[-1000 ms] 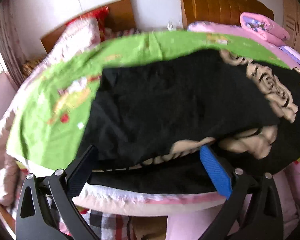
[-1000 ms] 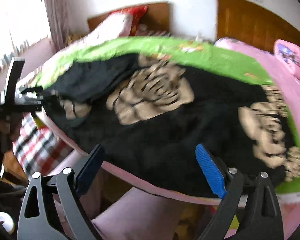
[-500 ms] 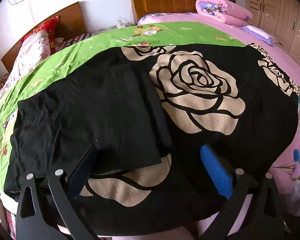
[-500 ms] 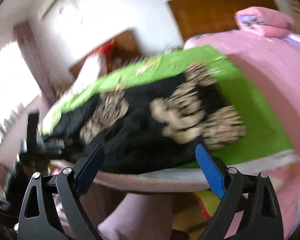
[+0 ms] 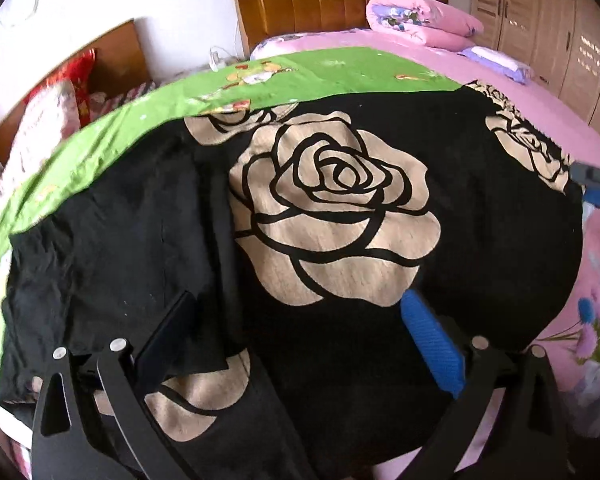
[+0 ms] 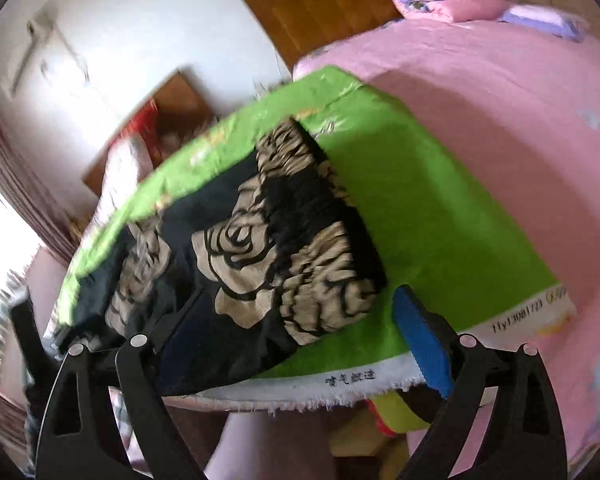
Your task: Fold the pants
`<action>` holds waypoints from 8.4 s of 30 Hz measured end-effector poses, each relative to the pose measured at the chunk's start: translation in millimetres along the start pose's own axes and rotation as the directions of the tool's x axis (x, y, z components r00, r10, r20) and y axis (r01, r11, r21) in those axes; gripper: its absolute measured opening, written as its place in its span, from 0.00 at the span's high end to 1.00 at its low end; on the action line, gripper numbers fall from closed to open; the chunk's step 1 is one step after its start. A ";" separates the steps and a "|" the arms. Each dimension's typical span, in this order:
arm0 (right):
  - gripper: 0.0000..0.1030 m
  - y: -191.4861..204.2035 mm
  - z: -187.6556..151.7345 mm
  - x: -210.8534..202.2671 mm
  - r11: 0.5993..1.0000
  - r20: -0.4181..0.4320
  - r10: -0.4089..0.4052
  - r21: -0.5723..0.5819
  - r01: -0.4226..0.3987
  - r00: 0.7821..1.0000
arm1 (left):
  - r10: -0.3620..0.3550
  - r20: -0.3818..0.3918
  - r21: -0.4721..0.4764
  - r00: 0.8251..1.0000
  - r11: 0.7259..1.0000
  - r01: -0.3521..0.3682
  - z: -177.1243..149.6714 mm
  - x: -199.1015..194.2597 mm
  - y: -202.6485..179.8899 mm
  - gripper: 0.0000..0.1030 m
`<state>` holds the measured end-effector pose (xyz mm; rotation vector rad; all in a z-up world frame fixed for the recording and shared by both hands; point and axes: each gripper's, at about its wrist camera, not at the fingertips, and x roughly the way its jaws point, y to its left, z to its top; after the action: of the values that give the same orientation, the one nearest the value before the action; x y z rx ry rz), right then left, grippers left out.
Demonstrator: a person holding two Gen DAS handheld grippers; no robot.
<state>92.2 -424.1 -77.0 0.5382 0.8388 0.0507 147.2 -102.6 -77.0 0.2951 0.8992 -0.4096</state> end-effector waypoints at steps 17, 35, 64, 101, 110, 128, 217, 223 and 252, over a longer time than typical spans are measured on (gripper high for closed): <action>0.72 13.5 3.1 -17.2 0.972 0.233 0.173 0.117 -0.204 0.957 | -0.005 0.191 -0.195 0.982 0.980 0.043 -22.6 -58.1 61.4 0.01; 0.76 361.0 -140.3 97.8 0.603 0.104 0.172 -0.797 -0.021 0.980 | -0.161 0.214 -0.658 0.964 0.705 0.264 -105.0 -107.1 254.7 0.02; 0.15 164.1 -136.9 -20.9 0.842 0.310 0.064 -0.527 0.116 0.949 | -0.465 -0.127 -0.471 0.876 0.806 0.359 42.1 -13.3 172.0 0.57; 0.14 213.9 -138.2 53.6 0.793 0.419 -0.176 -0.476 0.381 0.891 | -0.505 0.227 -0.762 0.832 0.440 0.475 -63.8 -22.3 317.6 0.78; 0.14 243.7 -138.0 37.8 0.785 0.455 -0.138 -0.492 0.377 0.880 | -0.422 0.310 -0.612 0.852 0.597 0.519 0.9 -103.4 320.3 0.80; 0.11 225.7 -141.9 55.5 0.837 0.339 -0.142 -0.460 0.296 0.930 | -0.439 0.220 -0.778 0.871 0.459 0.428 -96.4 -33.9 349.8 0.72; 0.04 394.3 1.5 214.6 0.836 -0.662 0.345 -0.106 -0.539 0.665 | 0.007 0.094 -0.307 0.996 0.952 0.022 -62.3 -81.3 207.2 0.19; 0.04 399.8 20.5 252.6 0.862 -0.585 0.377 -0.062 -0.503 0.718 | 0.029 0.082 -0.286 0.996 0.958 -0.005 -81.5 -81.1 205.0 0.20; 0.04 395.4 43.1 240.2 0.742 -0.455 0.644 0.175 -0.647 0.615 | 0.048 0.111 -0.284 0.993 0.959 -0.014 -88.9 -84.3 196.0 0.17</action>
<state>350.7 -40.4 -33.3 0.8245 1.0994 0.9063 129.5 125.8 -46.7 0.0213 0.8246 -0.2615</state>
